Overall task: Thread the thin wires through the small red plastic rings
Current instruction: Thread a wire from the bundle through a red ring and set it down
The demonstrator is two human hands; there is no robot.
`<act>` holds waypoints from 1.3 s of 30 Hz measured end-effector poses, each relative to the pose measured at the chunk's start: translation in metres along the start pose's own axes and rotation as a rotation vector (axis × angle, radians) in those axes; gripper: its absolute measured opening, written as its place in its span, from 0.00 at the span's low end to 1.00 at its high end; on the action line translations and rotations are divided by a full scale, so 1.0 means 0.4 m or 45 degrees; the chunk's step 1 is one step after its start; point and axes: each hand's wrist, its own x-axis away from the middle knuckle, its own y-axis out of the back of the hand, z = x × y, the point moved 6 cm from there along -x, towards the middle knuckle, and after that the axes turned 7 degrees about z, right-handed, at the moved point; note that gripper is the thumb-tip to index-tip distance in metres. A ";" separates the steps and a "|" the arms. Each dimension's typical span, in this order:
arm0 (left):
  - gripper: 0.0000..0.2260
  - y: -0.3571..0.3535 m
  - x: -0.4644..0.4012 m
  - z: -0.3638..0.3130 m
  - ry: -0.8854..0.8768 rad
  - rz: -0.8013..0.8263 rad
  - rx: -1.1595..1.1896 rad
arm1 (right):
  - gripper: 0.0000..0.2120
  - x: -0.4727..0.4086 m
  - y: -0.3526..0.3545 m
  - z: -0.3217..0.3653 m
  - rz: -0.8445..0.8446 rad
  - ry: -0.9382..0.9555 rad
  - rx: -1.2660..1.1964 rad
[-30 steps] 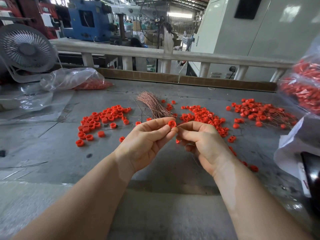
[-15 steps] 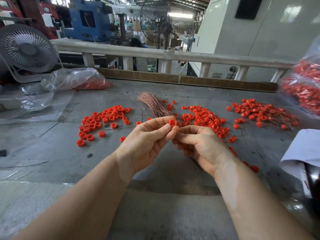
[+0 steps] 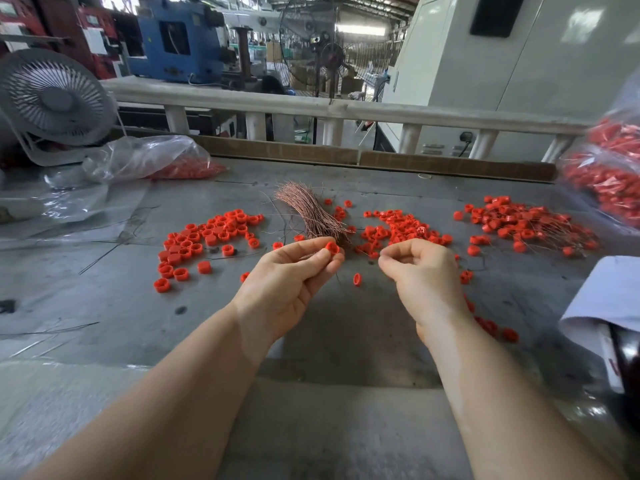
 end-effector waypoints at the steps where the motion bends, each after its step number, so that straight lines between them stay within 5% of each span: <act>1: 0.09 0.001 -0.001 0.001 0.001 -0.004 -0.008 | 0.11 -0.001 0.001 0.003 -0.018 0.032 0.084; 12: 0.07 -0.004 -0.002 0.007 -0.005 0.023 -0.045 | 0.14 0.029 -0.074 0.025 0.306 0.345 0.831; 17: 0.08 -0.015 0.000 0.005 -0.012 0.076 -0.050 | 0.05 0.027 -0.064 0.026 0.275 0.329 0.831; 26: 0.07 -0.021 0.005 -0.003 -0.036 0.104 -0.097 | 0.05 0.031 -0.025 0.073 0.064 0.403 0.241; 39: 0.07 -0.022 0.008 -0.006 -0.056 0.125 -0.179 | 0.05 0.060 -0.030 0.115 0.012 0.702 0.290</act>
